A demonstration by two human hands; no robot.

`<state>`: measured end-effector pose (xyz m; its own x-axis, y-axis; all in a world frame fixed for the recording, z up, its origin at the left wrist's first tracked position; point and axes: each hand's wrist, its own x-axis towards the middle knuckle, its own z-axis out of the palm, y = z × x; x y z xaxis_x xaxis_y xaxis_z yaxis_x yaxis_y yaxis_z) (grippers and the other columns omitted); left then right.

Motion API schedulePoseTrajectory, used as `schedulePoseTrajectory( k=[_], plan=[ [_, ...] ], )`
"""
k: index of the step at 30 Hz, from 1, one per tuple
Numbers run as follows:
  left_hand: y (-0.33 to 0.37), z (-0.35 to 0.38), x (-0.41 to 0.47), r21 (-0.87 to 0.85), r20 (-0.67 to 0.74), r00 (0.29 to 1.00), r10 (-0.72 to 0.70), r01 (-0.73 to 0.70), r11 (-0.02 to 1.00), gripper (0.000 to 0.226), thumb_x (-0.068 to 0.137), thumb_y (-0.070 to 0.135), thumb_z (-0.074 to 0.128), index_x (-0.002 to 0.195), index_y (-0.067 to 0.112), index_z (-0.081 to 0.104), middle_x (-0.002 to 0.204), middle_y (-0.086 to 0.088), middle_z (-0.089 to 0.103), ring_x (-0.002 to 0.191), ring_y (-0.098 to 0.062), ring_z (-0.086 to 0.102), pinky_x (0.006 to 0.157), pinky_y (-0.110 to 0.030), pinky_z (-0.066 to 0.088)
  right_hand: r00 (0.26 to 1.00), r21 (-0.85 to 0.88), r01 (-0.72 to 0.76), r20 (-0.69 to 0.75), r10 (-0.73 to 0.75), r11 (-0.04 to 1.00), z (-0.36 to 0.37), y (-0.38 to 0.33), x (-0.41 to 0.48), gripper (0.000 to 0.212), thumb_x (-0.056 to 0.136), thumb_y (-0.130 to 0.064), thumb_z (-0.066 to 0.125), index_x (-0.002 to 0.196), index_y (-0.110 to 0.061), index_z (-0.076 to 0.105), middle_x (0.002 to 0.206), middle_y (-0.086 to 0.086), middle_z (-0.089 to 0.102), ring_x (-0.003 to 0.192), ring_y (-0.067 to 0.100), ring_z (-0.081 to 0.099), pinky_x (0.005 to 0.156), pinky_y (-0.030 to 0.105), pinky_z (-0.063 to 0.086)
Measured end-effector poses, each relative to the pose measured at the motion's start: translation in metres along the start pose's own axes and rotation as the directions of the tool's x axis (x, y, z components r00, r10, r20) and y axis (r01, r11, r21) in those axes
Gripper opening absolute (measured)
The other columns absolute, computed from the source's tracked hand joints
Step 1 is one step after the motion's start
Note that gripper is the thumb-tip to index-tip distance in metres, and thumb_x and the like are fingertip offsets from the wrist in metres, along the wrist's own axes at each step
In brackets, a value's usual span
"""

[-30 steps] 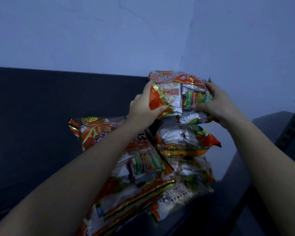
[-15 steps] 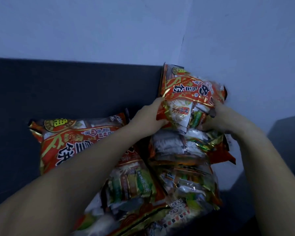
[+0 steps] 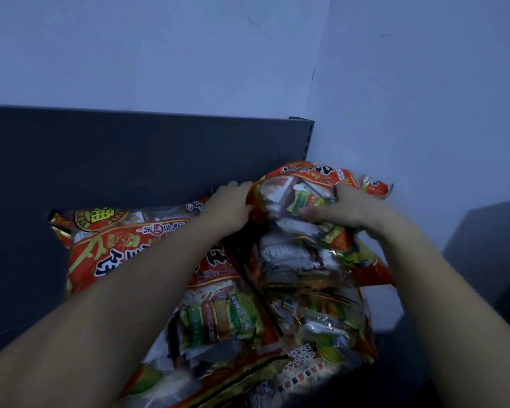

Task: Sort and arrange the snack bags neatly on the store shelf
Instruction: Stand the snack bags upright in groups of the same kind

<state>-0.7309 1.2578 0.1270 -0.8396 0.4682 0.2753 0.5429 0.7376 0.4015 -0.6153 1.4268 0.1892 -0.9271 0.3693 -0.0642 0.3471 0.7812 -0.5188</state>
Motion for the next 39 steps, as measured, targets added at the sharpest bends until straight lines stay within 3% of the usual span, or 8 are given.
schedulePoseTrajectory(
  k=[5,8,12,17,20,26,30,39],
  plan=[
    [0.009,-0.011,-0.017,0.040,-0.083,0.994,0.064,-0.061,0.997,0.045,0.088,0.007,0.051,0.133,0.008,0.046,0.135,-0.016,0.043,0.127,-0.033,0.038,0.104,-0.041,0.034,0.996,0.015,0.023,-0.086,-0.021,1.000,0.022,-0.001,-0.002,0.106,0.073,-0.076,0.049,0.150,-0.017,0.006,0.154,0.014,0.023,0.135,0.036,0.033,0.101,0.044,0.038],
    [0.017,-0.026,-0.032,0.055,-0.078,0.989,0.128,-0.124,0.991,0.044,0.087,0.011,0.054,0.131,0.011,0.047,0.133,-0.011,0.048,0.125,-0.030,0.043,0.104,-0.037,0.034,0.937,-0.348,-0.018,-0.332,-0.106,0.937,0.022,-0.011,-0.008,0.090,0.080,-0.078,0.030,0.147,-0.018,0.020,0.148,0.020,0.026,0.135,0.039,0.026,0.104,0.051,0.029],
    [0.009,-0.056,-0.069,0.253,-0.090,0.988,0.129,-0.102,0.962,0.049,0.093,0.025,0.052,0.139,0.015,0.038,0.139,-0.007,0.047,0.128,-0.025,0.042,0.108,-0.034,0.025,0.784,-0.553,0.146,-0.441,-0.436,0.821,0.037,-0.046,-0.020,0.070,0.086,-0.064,0.042,0.134,-0.014,0.042,0.136,0.014,0.041,0.125,0.034,0.037,0.098,0.047,0.033],
    [-0.043,-0.097,-0.166,0.425,-0.172,0.985,0.031,0.046,0.904,0.058,0.097,0.038,0.043,0.148,0.020,0.022,0.149,0.003,0.034,0.138,-0.015,0.028,0.115,-0.034,0.008,0.635,-0.335,0.703,-0.101,-0.766,0.627,0.091,-0.112,-0.046,0.059,0.087,-0.044,0.057,0.137,-0.017,0.042,0.135,0.005,0.047,0.124,0.025,0.044,0.102,0.041,0.038],
    [-0.078,-0.124,-0.250,0.430,-0.253,0.964,-0.085,0.191,0.882,0.065,0.090,0.054,0.034,0.145,0.019,0.030,0.147,0.001,0.038,0.137,-0.016,0.032,0.115,-0.034,0.011,0.524,-0.131,0.846,0.020,-0.851,0.517,0.131,-0.149,-0.086,0.059,0.084,-0.036,0.064,0.136,-0.016,0.044,0.133,0.005,0.050,0.126,0.022,0.045,0.105,0.039,0.034],
    [-0.135,-0.160,-0.445,0.409,-0.321,0.825,-0.465,0.564,0.717,0.087,0.074,0.066,0.018,0.139,0.013,0.043,0.139,-0.006,0.051,0.128,-0.024,0.047,0.111,-0.039,0.026,0.278,-0.045,0.959,0.356,-0.892,0.280,0.211,-0.220,-0.190,0.065,0.089,-0.044,0.057,0.145,-0.024,0.030,0.147,-0.002,0.037,0.134,0.016,0.035,0.109,0.033,0.031],
    [-0.148,-0.176,-0.582,0.362,-0.287,0.623,-0.728,0.774,0.520,0.110,0.056,0.074,0.001,0.148,0.017,0.022,0.153,-0.001,0.029,0.139,-0.021,0.030,0.111,-0.034,0.020,0.118,0.099,0.979,0.438,-0.891,0.178,0.276,-0.261,-0.277,0.063,0.087,-0.043,0.060,0.142,-0.025,0.034,0.142,-0.007,0.042,0.130,0.011,0.039,0.106,0.028,0.034],
    [-0.177,-0.173,-0.756,0.348,-0.216,0.426,-0.879,0.874,0.338,0.075,0.092,0.059,0.039,0.150,0.019,0.012,0.157,0.002,0.014,0.143,-0.017,0.019,0.112,-0.032,0.016,0.051,0.186,0.966,0.545,-0.837,0.180,0.397,-0.293,-0.411,0.066,0.085,-0.042,0.063,0.141,-0.020,0.037,0.141,0.002,0.043,0.128,0.017,0.042,0.101,0.029,0.038]
  ],
)
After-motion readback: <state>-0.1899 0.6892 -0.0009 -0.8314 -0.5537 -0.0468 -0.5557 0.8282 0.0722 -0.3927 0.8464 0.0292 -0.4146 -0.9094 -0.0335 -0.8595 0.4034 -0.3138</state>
